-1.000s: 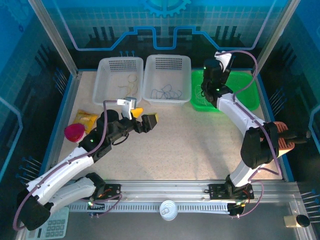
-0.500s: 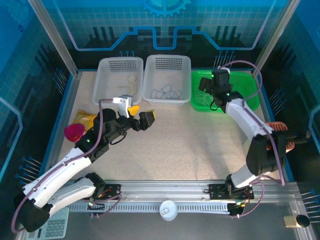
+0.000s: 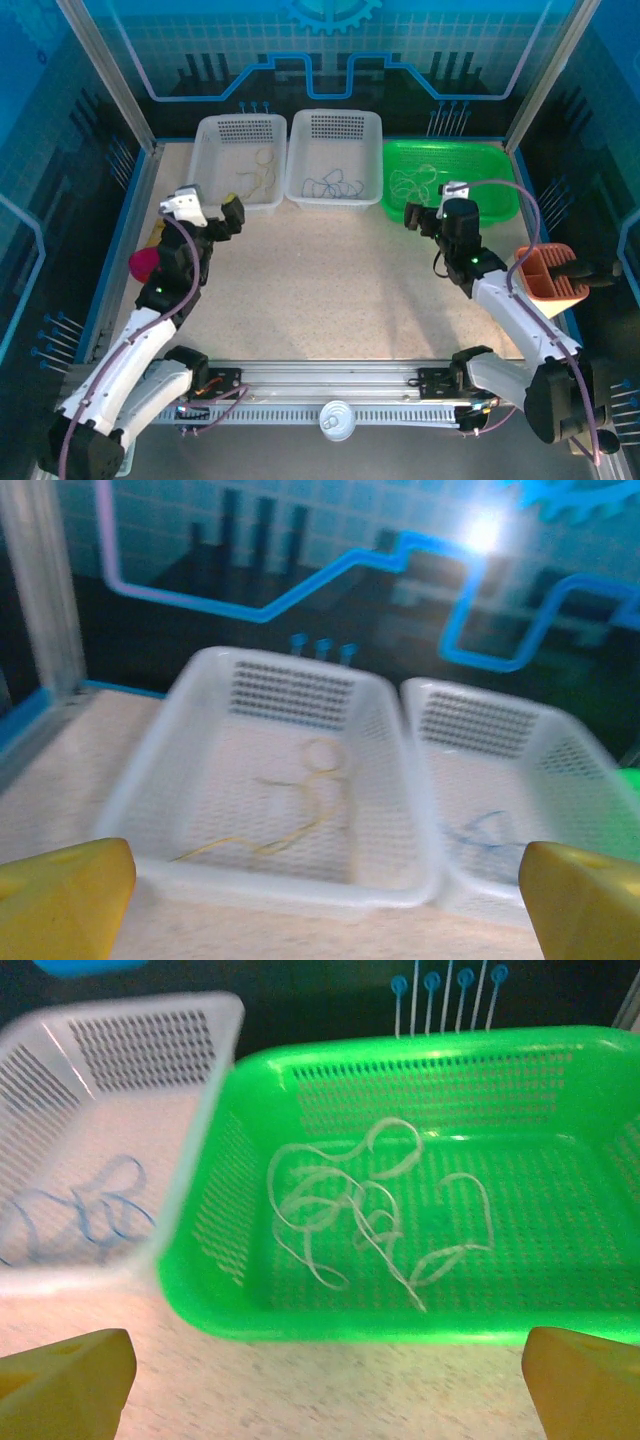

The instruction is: Untangle the cables

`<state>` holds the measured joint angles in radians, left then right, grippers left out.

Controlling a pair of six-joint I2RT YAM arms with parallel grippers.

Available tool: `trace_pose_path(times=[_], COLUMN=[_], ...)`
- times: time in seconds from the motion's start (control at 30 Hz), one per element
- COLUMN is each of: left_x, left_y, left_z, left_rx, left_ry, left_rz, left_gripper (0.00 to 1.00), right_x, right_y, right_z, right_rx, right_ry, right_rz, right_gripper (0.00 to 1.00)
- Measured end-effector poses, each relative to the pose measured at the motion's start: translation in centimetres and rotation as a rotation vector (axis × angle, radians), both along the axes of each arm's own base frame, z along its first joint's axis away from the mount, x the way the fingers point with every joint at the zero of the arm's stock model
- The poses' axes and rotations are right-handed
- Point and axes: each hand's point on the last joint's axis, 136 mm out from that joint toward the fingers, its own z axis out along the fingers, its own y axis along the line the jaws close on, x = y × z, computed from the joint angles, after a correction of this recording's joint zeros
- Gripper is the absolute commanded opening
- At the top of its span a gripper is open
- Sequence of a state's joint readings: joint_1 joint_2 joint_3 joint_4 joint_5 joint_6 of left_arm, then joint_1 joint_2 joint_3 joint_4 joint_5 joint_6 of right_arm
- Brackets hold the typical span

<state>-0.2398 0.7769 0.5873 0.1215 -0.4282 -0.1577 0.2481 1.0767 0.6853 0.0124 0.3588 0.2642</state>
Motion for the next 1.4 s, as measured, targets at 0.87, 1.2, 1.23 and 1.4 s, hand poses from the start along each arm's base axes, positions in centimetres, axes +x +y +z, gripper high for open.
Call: trace_pose_path(times=[0.87,1.2,1.23,1.4], left_x=[5.6,7.6,7.6,7.5], left_y=[2.0,1.9,1.9,1.8], left_z=[-20.1,-18.2,-18.3,-18.5], left_rx=[0.144,0.108,0.107,0.105], left_ry=[0.239,0.197,0.200,0.209], left_rz=[-0.055,-0.106,-0.107,-0.117], left_gripper=[0.99,0.99,0.99,0.99], right_x=[1.4,3.8,3.8,3.7], right_y=[-2.4,-2.1,-2.1,-1.8], right_z=[-12.7,-10.8,-10.9,-11.1], right_rx=[-0.228,-0.153,-0.152,-0.144], right_ry=[-0.062,-0.089,-0.086,-0.079], right_rz=[0.080,0.142,0.146,0.162], right_gripper=[1.00,1.00,1.00,1.00])
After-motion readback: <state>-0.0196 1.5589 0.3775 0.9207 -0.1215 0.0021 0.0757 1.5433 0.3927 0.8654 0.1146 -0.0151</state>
